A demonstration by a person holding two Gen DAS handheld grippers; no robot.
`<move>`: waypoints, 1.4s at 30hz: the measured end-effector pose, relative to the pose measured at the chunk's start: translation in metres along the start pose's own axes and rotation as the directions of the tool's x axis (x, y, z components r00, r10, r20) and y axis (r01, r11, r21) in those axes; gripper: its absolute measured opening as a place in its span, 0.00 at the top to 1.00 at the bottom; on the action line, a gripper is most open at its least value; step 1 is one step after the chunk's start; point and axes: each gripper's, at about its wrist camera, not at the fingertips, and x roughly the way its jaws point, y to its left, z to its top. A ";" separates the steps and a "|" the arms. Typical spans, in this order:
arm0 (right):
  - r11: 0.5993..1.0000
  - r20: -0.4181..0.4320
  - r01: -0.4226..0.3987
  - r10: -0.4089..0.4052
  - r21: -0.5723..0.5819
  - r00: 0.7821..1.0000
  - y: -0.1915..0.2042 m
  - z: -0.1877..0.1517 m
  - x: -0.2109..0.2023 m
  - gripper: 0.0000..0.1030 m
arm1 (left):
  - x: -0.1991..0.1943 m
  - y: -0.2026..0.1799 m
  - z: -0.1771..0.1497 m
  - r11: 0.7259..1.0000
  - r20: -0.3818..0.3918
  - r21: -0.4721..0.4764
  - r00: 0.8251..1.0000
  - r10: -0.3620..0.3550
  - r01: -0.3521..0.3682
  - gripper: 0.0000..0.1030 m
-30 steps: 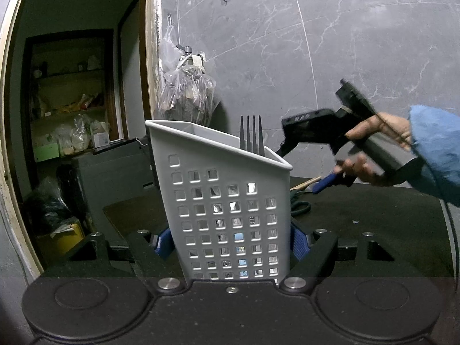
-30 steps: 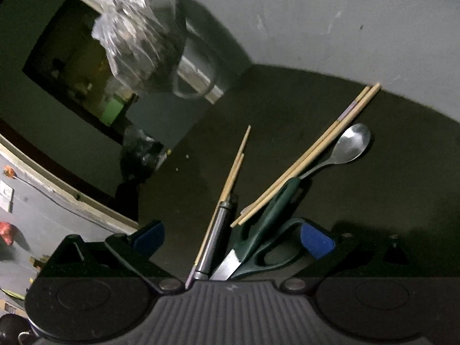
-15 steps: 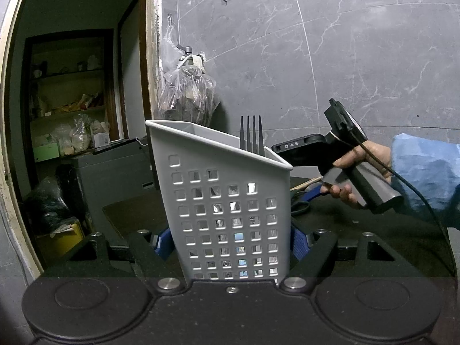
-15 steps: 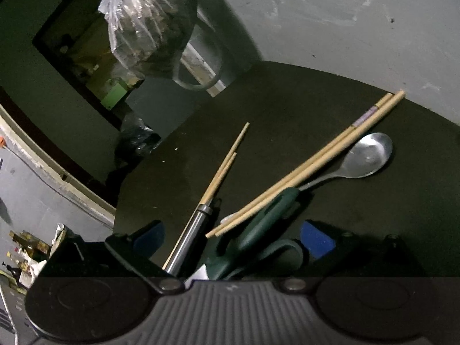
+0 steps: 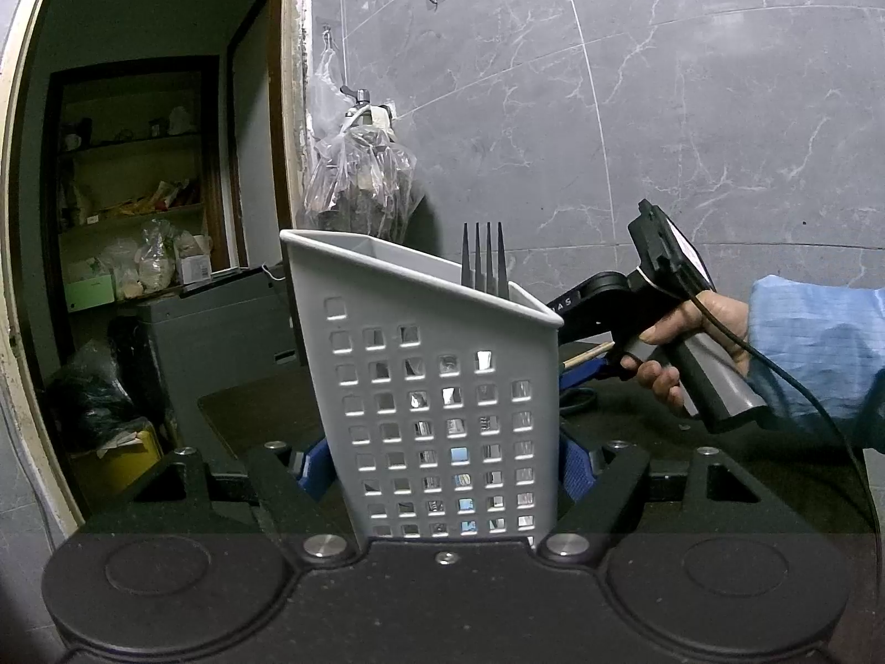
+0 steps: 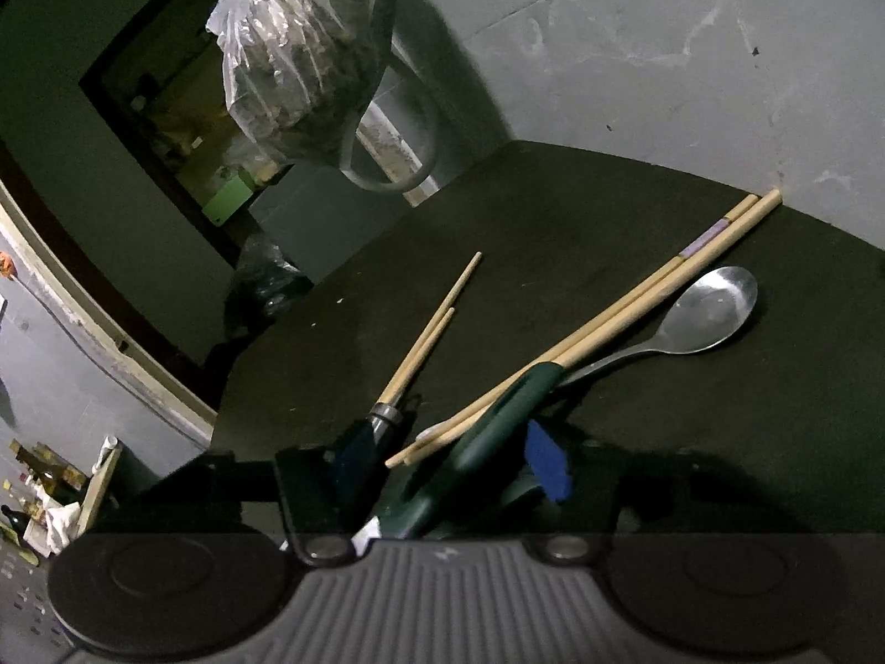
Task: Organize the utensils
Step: 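Lower the right gripper onto the green-handled knife and close on its handle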
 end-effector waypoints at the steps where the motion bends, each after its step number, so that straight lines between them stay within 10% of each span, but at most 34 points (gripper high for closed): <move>1: 1.000 -0.003 0.003 -0.003 -0.002 1.000 -0.001 0.000 0.001 0.45 | 0.000 0.000 0.000 1.000 0.000 0.000 1.000 0.000 0.000 0.24; 22: 0.973 -0.017 -0.083 0.089 0.217 0.996 -0.037 0.005 0.003 0.87 | 0.000 0.000 0.000 1.000 -0.001 0.000 1.000 -0.001 0.001 0.24; 42: 0.999 -0.078 -0.026 0.024 -0.022 0.997 -0.001 0.004 -0.007 0.87 | 0.000 0.000 0.000 1.000 0.000 0.000 1.000 0.000 0.000 0.24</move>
